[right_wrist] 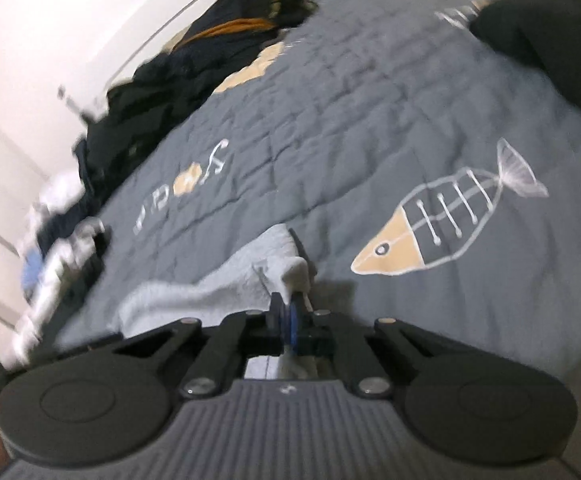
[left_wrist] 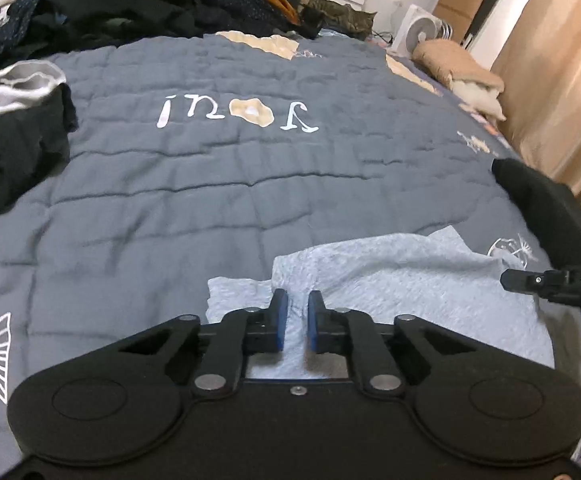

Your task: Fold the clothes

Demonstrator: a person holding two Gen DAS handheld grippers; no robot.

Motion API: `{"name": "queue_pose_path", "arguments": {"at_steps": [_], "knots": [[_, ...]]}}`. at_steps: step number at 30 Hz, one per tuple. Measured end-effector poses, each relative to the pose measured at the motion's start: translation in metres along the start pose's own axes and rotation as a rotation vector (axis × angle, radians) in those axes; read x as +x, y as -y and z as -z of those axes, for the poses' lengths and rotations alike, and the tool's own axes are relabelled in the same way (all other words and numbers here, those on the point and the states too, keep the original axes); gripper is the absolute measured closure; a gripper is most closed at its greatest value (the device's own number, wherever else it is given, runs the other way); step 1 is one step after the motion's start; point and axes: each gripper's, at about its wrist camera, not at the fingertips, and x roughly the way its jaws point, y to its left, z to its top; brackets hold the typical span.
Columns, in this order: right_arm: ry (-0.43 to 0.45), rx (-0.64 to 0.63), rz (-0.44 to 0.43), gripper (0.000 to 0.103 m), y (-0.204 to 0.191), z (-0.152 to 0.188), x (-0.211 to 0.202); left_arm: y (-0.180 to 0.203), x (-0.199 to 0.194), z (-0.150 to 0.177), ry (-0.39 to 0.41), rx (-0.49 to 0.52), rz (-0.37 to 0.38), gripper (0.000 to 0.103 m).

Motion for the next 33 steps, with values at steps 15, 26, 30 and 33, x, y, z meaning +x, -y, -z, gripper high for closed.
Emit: {"name": "queue_pose_path", "arguments": {"at_steps": [15,26,30,33], "knots": [[0.007,0.005,-0.008,0.096,0.007,-0.012,-0.025,0.023,-0.045,0.007,0.055,0.02,-0.031,0.073],[-0.073,-0.143,0.069,0.091,-0.011,0.026,-0.054,0.086,-0.11,0.083,0.031,0.088,0.049,0.06],[-0.043,-0.181,0.072,0.091,-0.024,0.041,-0.072,0.096,-0.123,0.105,0.04,0.074,0.053,0.06],[-0.022,-0.202,0.087,0.091,-0.03,0.055,-0.085,0.103,-0.132,0.114,0.052,0.08,0.056,0.06]]}}
